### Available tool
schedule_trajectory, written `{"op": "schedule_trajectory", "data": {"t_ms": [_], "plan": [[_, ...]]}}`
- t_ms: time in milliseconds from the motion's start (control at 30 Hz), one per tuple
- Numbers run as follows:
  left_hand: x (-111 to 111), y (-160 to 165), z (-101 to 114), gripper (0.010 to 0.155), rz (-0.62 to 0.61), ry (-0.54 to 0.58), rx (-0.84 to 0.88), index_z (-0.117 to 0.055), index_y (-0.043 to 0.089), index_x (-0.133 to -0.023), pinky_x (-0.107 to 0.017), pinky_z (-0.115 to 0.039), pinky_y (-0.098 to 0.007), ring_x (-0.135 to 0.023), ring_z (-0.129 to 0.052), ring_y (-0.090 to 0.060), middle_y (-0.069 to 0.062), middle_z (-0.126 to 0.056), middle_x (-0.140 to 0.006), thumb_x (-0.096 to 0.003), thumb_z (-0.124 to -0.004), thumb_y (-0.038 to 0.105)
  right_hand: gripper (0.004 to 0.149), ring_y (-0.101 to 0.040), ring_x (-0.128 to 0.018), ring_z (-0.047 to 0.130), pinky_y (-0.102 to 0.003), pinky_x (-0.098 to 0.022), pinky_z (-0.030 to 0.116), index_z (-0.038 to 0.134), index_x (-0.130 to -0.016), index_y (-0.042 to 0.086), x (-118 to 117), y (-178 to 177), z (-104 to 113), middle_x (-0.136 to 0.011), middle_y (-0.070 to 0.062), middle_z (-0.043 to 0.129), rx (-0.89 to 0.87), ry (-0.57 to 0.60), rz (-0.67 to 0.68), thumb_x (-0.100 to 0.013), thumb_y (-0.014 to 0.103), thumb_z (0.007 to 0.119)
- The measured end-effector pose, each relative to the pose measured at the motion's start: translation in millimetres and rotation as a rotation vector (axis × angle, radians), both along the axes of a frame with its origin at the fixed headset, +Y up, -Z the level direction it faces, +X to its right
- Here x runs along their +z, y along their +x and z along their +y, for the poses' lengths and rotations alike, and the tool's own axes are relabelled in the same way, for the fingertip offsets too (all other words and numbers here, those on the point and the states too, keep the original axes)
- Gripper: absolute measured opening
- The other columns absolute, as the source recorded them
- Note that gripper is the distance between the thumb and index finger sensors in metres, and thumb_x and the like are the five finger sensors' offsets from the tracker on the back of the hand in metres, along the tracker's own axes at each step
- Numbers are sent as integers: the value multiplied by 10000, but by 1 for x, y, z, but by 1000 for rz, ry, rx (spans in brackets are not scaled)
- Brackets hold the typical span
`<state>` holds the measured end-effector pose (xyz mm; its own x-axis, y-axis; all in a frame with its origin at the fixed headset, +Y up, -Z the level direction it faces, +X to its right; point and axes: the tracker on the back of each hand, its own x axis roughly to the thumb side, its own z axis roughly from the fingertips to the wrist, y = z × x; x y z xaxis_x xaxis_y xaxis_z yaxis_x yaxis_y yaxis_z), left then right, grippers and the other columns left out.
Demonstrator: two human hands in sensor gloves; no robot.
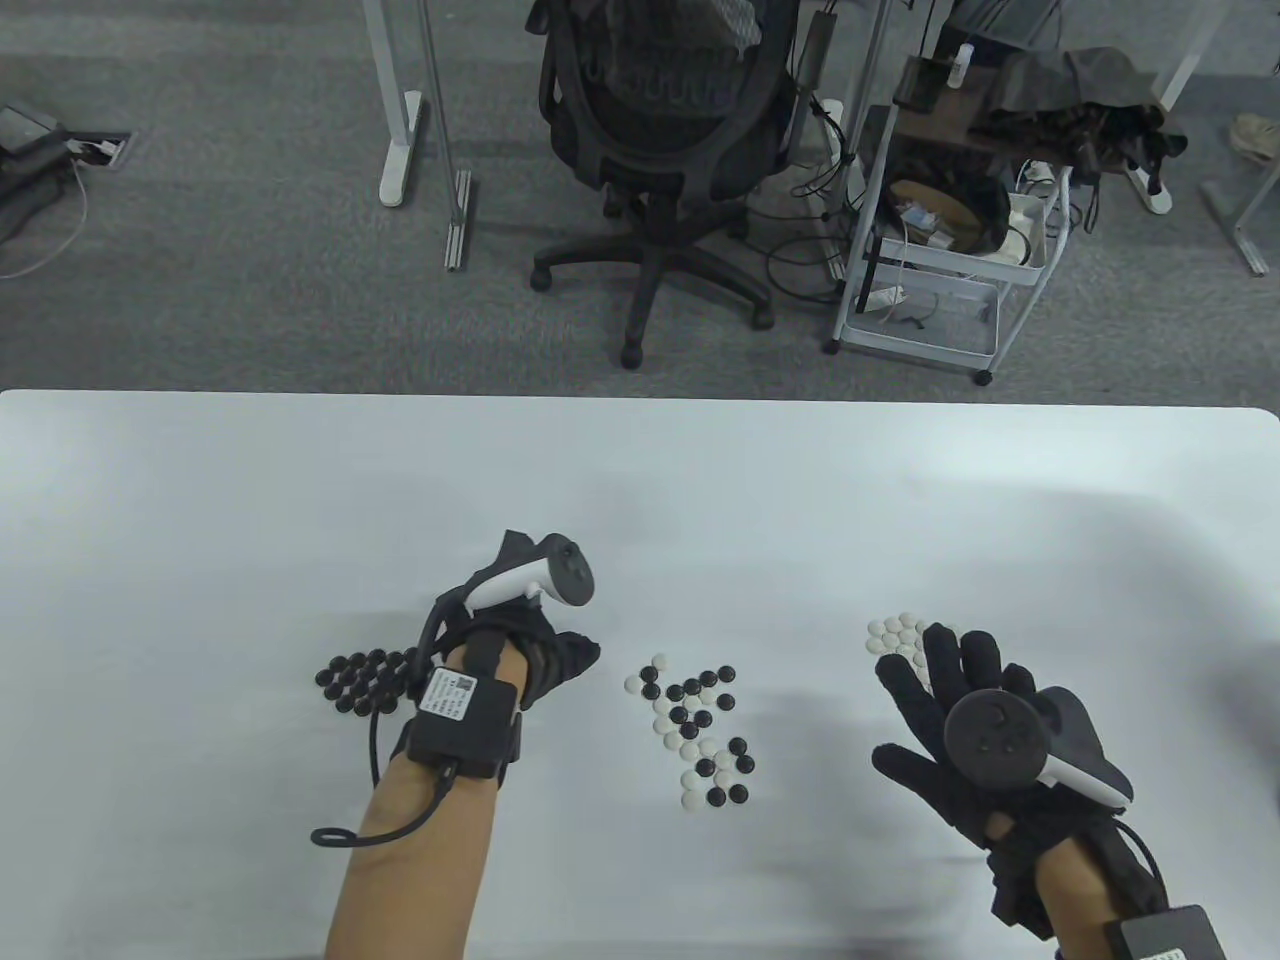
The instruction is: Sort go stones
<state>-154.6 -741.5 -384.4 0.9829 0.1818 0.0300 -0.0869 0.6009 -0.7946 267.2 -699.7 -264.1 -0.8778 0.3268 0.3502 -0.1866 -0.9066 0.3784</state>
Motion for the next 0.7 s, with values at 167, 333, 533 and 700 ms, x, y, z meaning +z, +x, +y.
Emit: {"op": "schedule_trajectory", "data": {"t_ms": [167,333,533,700], "plan": [[22,-45,2,635,28,-2,-44,-623,287,-1130,-552,-16,-838,-902,151,-596,-283,96,-1129,-558,-431,483,786,-570,-860,-142,-800,-538,35,155,-1145,124,0,-1,-1,-1056,-310,-96,11,-7,0,-556,533,475],[40,-73,2,630,65,1,-65,-615,293,-1129,-555,-11,-836,-902,156,-591,-275,106,-1127,-557,-433,484,785,-571,-861,-141,-800,-538,37,155,-1145,124,-1,-1,-3,-1055,-310,-96,21,-19,-2,-556,533,474],[49,-97,2,636,119,17,-91,-597,286,-1139,-558,2,-835,-904,165,-585,-275,119,-1123,-556,-439,482,786,-572,-861,-140,-801,-538,38,154,-1145,124,-1,-3,-4,-1055,-312,-97,23,-21,0,-554,535,469],[53,-104,5,636,136,28,-92,-570,289,-1147,-561,10,-834,-901,179,-580,-270,139,-1117,-555,-440,481,787,-573,-861,-140,-802,-539,40,153,-1146,123,0,-5,-3,-1055,-312,-97,15,-14,4,-554,536,468]]}}
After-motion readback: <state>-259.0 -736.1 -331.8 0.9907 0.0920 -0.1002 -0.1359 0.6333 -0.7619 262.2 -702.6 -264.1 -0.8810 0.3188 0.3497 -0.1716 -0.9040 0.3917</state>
